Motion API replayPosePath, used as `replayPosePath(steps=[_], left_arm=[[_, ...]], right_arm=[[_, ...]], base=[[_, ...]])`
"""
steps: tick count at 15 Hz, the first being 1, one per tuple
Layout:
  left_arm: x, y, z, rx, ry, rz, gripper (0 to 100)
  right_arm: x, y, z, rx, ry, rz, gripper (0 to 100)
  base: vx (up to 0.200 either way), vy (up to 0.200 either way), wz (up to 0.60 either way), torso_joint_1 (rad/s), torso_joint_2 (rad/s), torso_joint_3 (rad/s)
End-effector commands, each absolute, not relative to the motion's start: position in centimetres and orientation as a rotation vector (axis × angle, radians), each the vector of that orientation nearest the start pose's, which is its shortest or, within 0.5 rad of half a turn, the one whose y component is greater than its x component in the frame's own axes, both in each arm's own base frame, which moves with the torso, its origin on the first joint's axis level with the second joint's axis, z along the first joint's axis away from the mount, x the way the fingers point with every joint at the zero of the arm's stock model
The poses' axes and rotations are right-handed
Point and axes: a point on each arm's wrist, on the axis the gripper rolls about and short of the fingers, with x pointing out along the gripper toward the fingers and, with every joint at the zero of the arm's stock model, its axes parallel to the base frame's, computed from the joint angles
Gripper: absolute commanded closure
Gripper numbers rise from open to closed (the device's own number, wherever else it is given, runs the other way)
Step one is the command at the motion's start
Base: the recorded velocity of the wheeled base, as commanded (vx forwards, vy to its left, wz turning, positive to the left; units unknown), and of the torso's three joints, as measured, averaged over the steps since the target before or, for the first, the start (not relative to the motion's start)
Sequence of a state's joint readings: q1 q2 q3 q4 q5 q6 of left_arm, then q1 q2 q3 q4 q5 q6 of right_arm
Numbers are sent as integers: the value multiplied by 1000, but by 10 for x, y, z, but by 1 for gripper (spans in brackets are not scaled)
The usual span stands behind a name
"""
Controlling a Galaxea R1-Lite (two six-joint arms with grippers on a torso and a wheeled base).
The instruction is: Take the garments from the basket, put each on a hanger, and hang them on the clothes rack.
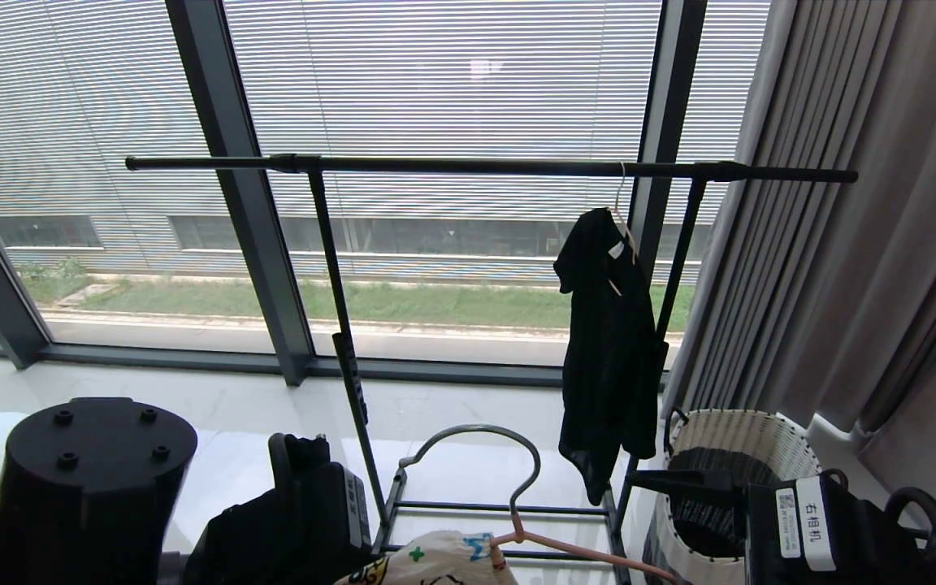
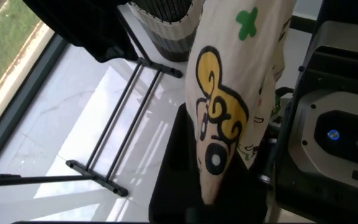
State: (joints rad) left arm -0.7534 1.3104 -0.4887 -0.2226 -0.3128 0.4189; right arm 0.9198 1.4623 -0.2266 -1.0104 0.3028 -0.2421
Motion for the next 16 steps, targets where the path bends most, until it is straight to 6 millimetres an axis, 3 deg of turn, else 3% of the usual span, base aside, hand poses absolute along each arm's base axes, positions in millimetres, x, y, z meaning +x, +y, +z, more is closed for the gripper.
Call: replayPosePath(steps=[1,3,5,10,16], left_arm=[[126,-126,150,508,401,-1137,100],[124,-109,126,520,404,-1024,100],[125,-99,117,519,454,-977,100],[180,-79,152,435,377,-725,100],[194,-84,195,418,201,-726,100]], right_arm=[[113,158,136,-284,80,1225,0],[112,150,133,-288,91,1183,0],[110,148,130,-291,107,1185,0],[109,146,126,-231,172,1181,0],[123,163,125,119,412,1091,0]], base=[[0,0,0,0,0,0],[0,0,0,0,0,0],[0,0,0,0,0,0],[0,0,0,0,0,0],[0,0,0,0,0,0]])
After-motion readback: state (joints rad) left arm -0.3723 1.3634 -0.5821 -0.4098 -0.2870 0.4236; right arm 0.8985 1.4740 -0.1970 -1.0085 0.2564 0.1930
